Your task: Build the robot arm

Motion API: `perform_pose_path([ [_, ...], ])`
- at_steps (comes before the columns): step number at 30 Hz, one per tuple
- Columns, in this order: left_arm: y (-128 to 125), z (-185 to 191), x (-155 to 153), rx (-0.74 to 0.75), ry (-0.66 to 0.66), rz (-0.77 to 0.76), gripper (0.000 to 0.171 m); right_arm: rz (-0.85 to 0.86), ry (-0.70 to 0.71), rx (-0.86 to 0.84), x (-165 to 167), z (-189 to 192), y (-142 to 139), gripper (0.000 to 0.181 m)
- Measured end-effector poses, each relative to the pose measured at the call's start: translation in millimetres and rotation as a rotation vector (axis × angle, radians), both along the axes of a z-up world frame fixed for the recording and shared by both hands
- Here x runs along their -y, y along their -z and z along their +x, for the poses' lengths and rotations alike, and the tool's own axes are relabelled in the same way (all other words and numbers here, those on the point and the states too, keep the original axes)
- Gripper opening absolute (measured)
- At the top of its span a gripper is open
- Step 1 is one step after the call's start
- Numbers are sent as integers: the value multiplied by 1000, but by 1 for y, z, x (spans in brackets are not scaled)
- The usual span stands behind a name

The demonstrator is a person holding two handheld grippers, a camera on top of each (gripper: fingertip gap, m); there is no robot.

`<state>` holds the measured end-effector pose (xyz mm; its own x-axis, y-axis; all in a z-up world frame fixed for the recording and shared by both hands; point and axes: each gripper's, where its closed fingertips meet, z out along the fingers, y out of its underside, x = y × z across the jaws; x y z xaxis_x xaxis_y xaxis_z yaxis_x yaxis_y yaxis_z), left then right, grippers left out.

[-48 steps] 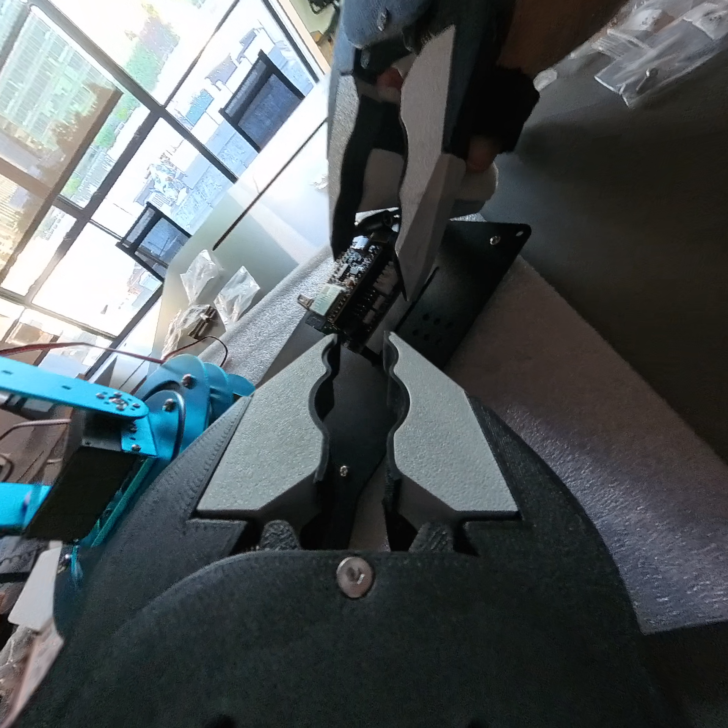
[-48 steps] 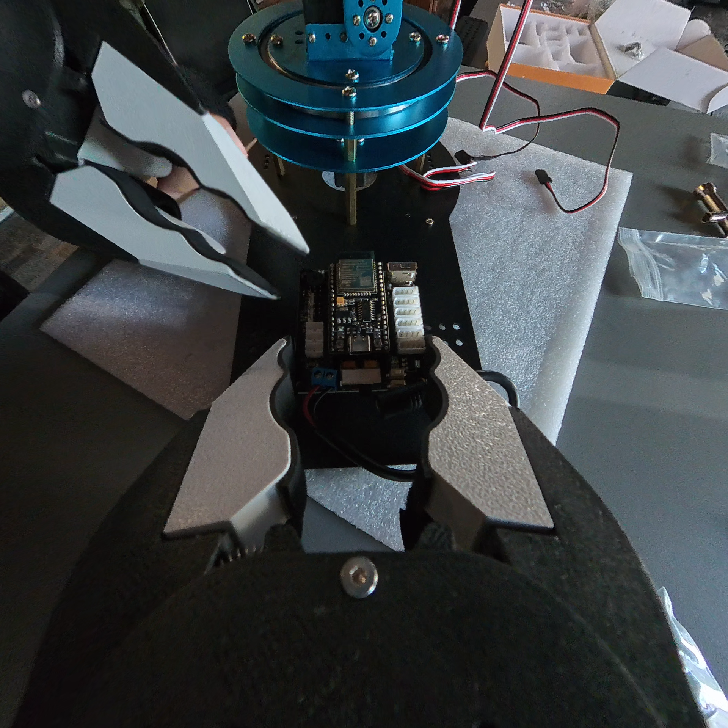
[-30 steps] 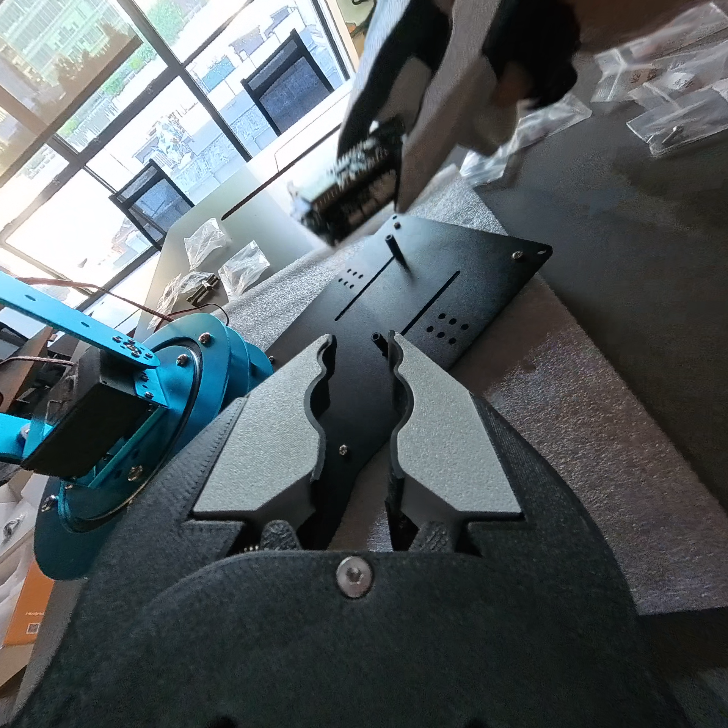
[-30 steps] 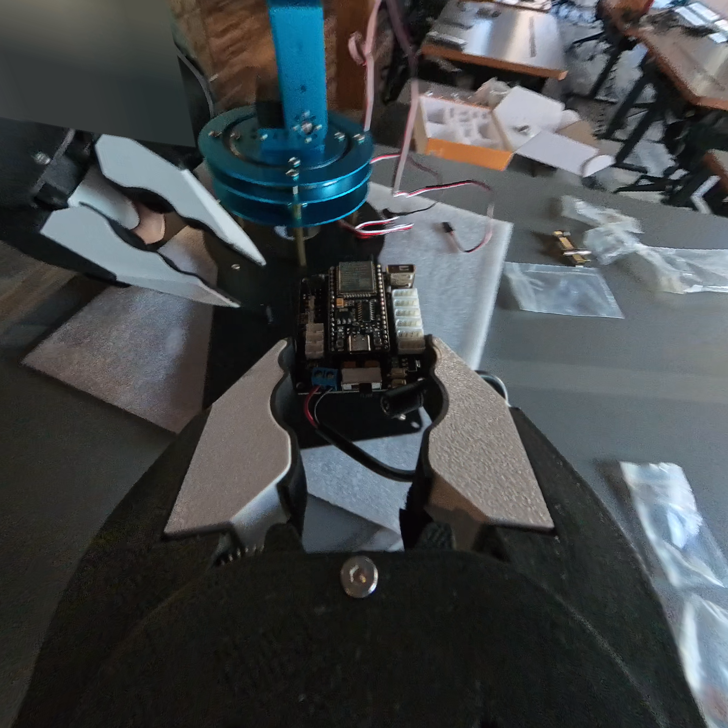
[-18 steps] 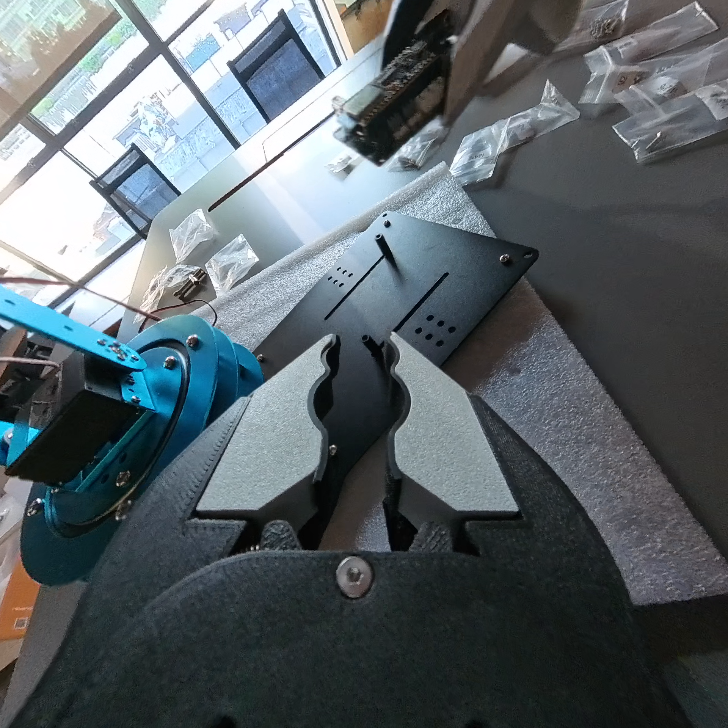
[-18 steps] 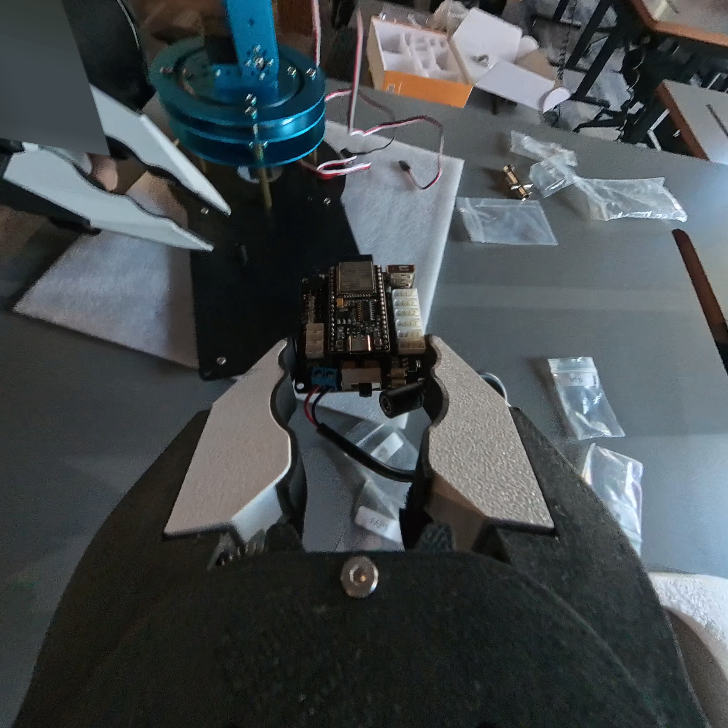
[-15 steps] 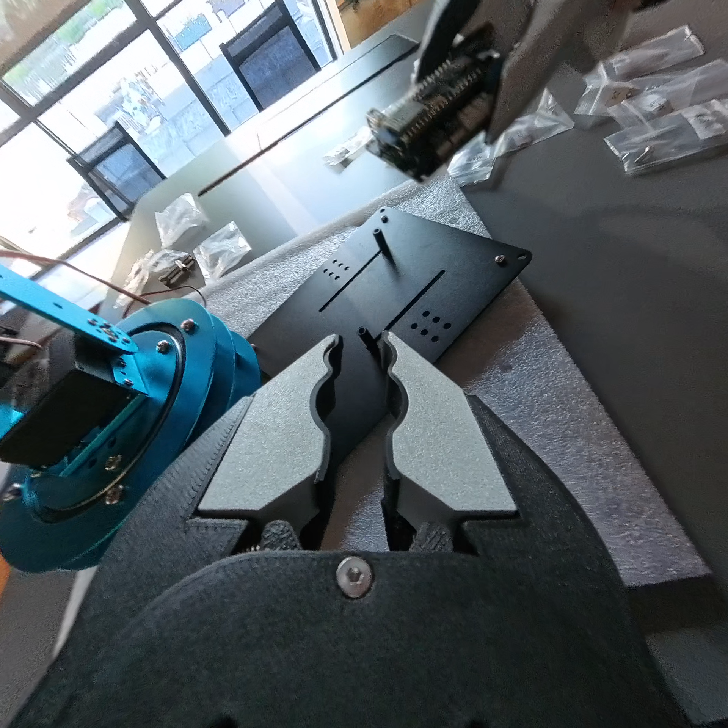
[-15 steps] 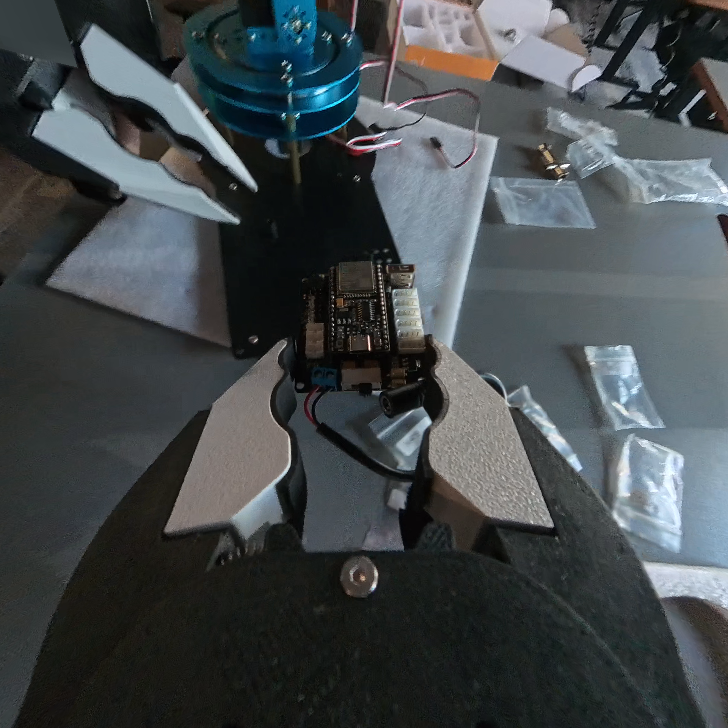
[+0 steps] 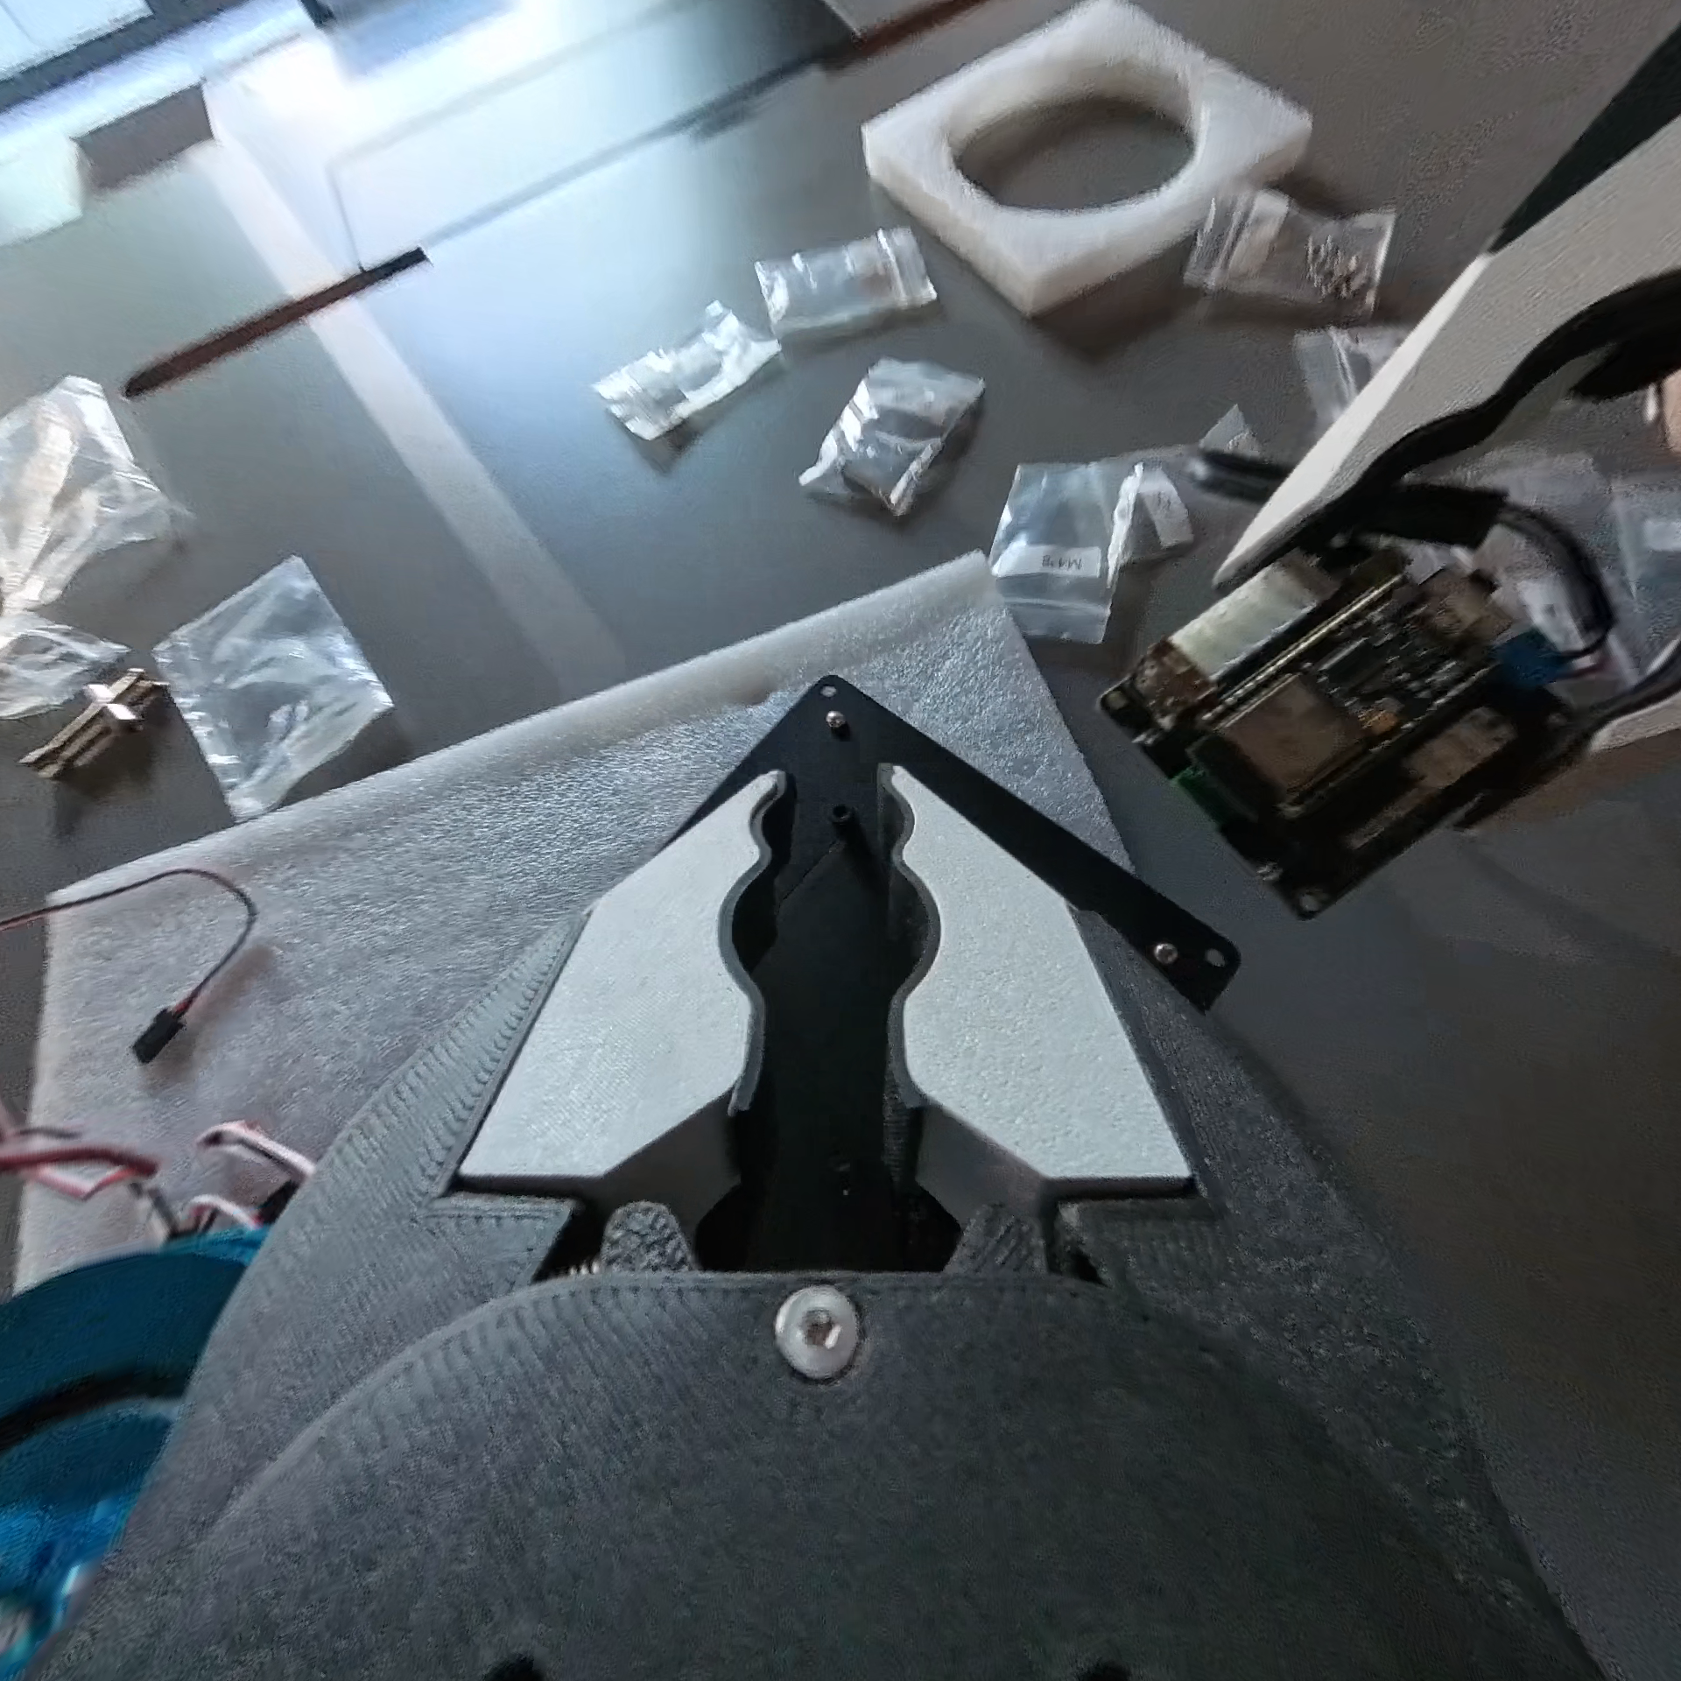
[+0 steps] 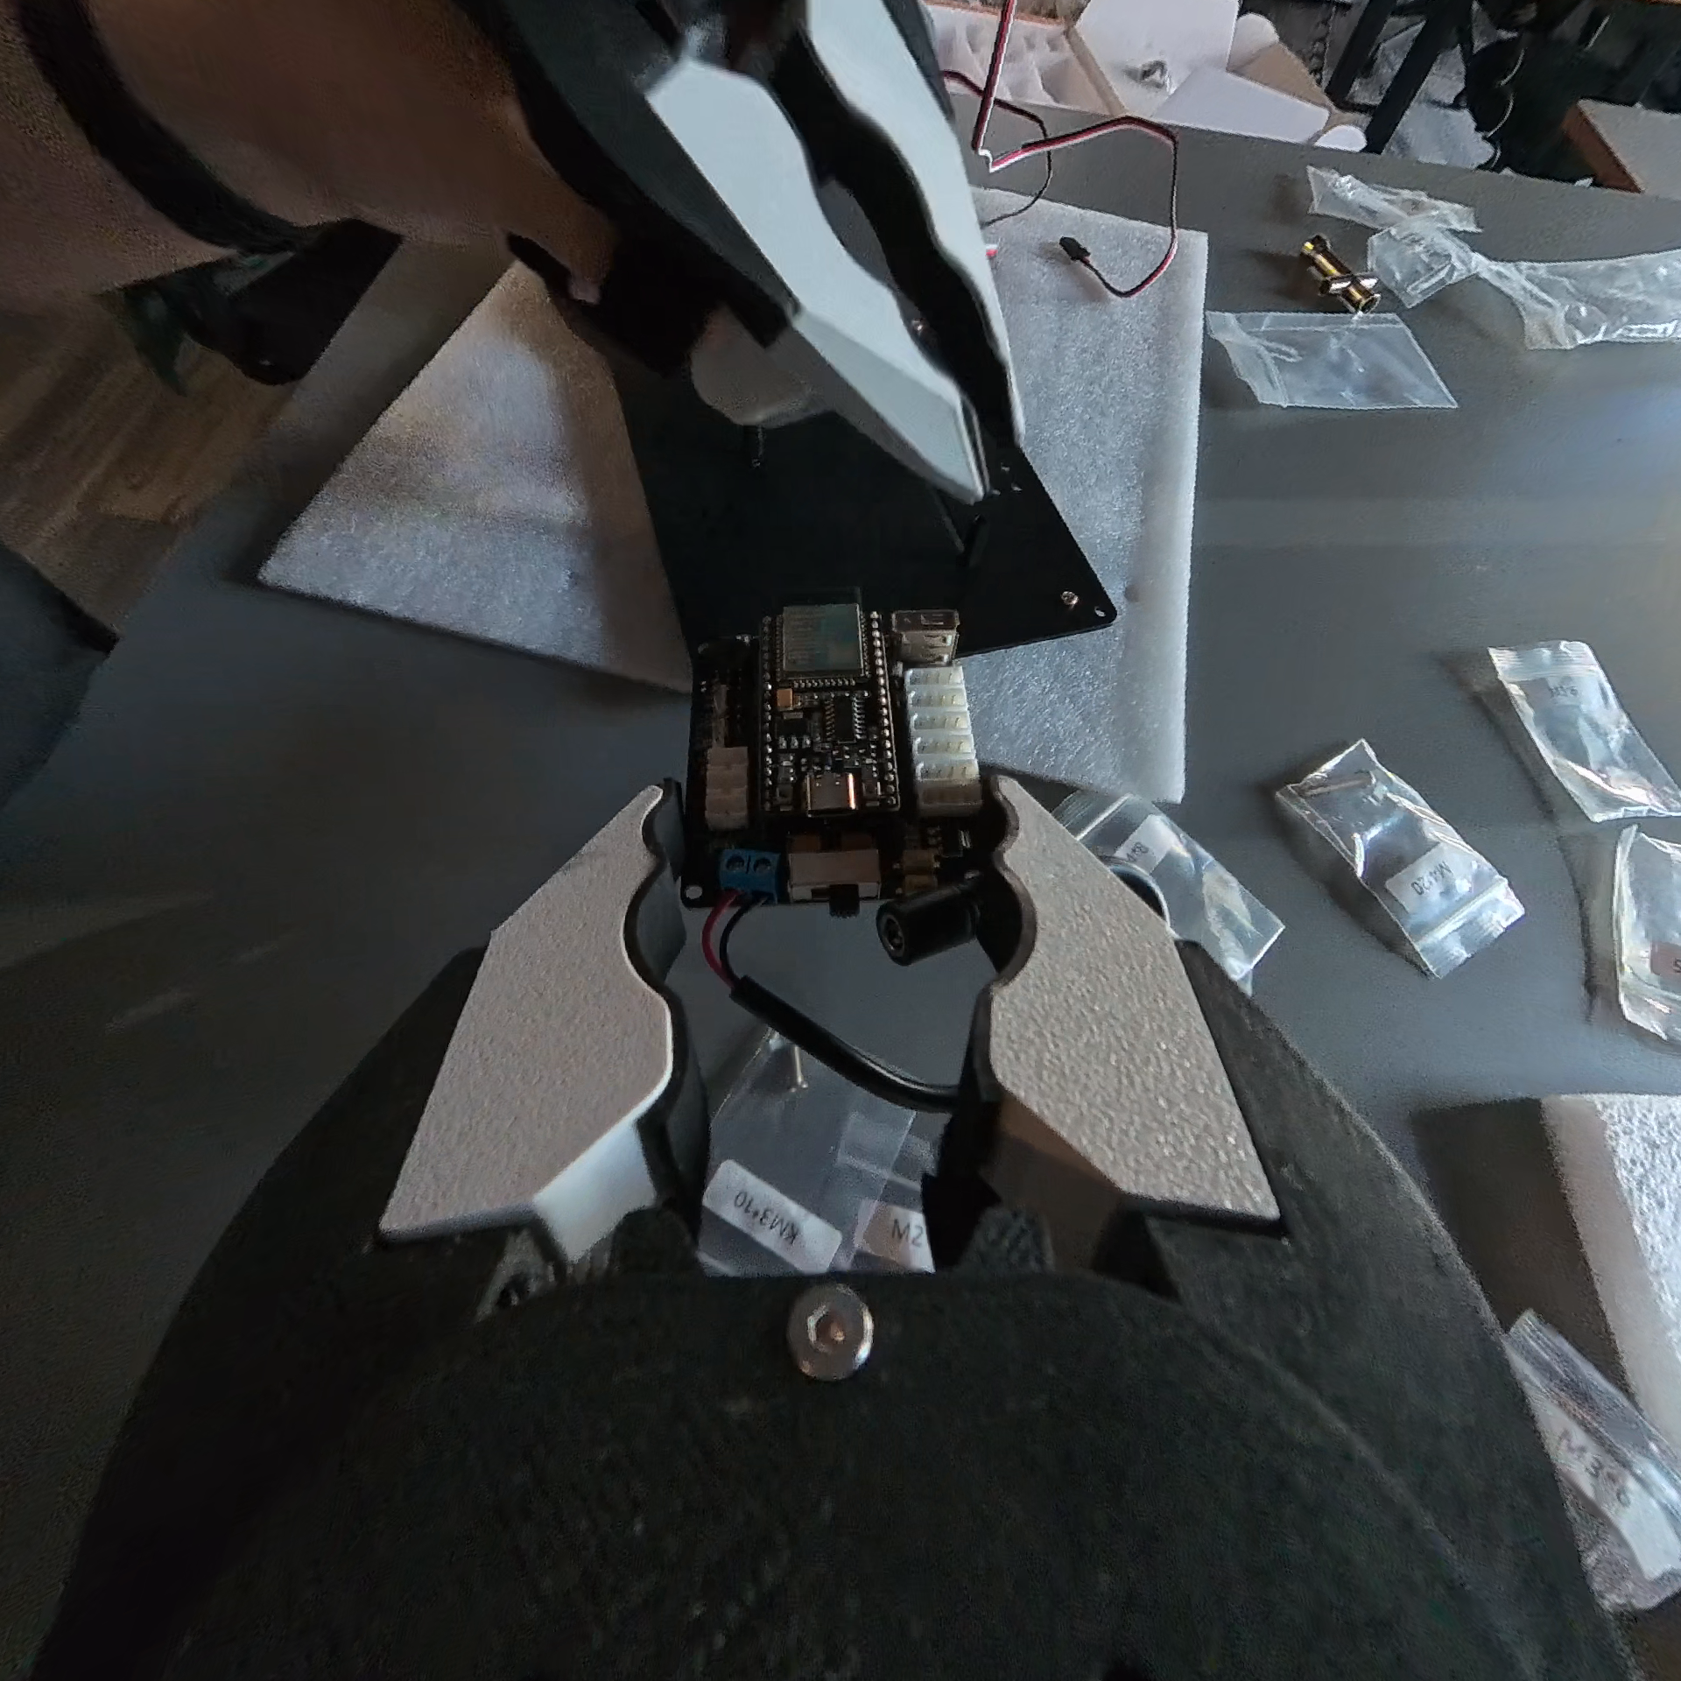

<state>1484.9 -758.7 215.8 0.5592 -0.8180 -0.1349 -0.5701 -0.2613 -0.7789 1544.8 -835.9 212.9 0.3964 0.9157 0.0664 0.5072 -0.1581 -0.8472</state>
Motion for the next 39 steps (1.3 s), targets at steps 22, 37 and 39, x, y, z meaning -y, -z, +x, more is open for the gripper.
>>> perform_pose_path([
  [22,28,-5,-3,-140,-115,-150,8,29,-17,-52,2,4,-12,63],
  [37,31,-4,-3,-141,-106,-149,4,26,-15,-56,2,4,-12,63],
  [39,31,-4,-3,-142,-108,-150,4,25,-16,-53,2,4,-11,63],
])
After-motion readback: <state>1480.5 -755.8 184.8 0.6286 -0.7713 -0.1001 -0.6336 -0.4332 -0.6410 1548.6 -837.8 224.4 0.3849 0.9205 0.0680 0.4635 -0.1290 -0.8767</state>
